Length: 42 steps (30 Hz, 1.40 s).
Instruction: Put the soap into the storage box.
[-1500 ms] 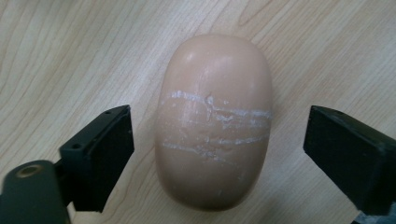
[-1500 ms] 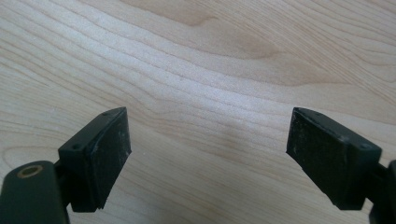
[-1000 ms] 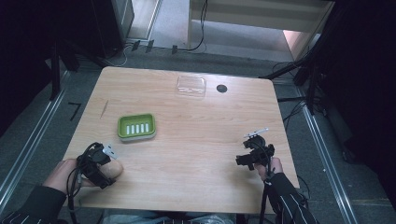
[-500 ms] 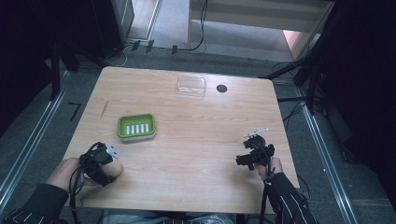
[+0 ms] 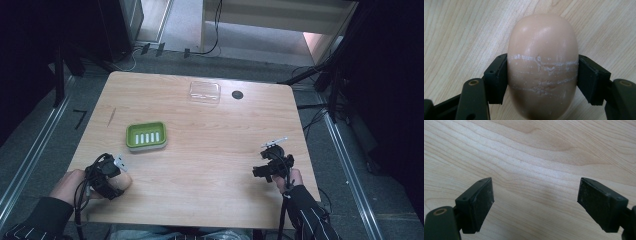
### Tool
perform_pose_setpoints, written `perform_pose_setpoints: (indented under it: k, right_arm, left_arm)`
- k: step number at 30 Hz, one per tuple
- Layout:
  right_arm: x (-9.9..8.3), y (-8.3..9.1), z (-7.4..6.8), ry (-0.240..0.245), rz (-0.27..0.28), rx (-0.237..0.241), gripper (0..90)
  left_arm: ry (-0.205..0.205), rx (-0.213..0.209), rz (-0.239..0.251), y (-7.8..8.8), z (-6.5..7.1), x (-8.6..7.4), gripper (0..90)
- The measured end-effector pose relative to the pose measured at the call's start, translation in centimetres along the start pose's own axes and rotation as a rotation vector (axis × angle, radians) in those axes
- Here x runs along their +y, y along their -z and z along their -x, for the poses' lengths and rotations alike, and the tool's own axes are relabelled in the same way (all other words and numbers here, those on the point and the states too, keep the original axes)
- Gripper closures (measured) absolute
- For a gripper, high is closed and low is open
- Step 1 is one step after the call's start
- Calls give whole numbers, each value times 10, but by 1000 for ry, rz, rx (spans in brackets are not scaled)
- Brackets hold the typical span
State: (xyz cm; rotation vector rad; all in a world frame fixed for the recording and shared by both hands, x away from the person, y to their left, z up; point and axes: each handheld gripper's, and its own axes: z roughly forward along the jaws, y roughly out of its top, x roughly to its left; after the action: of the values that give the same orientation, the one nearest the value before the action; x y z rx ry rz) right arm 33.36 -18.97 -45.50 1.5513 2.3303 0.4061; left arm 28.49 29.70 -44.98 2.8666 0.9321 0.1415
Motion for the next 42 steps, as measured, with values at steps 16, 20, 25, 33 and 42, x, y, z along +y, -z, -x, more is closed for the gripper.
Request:
perform_pose_setpoints:
  k: [16,20,25,33,42]
  right_arm:
    - [0,0,1,6,0,-1,143]
    - [0,0,1,4,1,0,143]
    - [0,0,1,3,1,-2,143]
    - [0,0,0,1,1,-3,143]
    - [0,0,0,2,2,-3,143]
  left_arm:
    - [-1,-8,10,3,1,0,334]
    - [1,-6,20,7,1,1,334]
    - [9,-2,46,12,1,2,335]
    - [9,6,61,17,-2,3,334]
    - [5,7,66,20,-6,7,334]
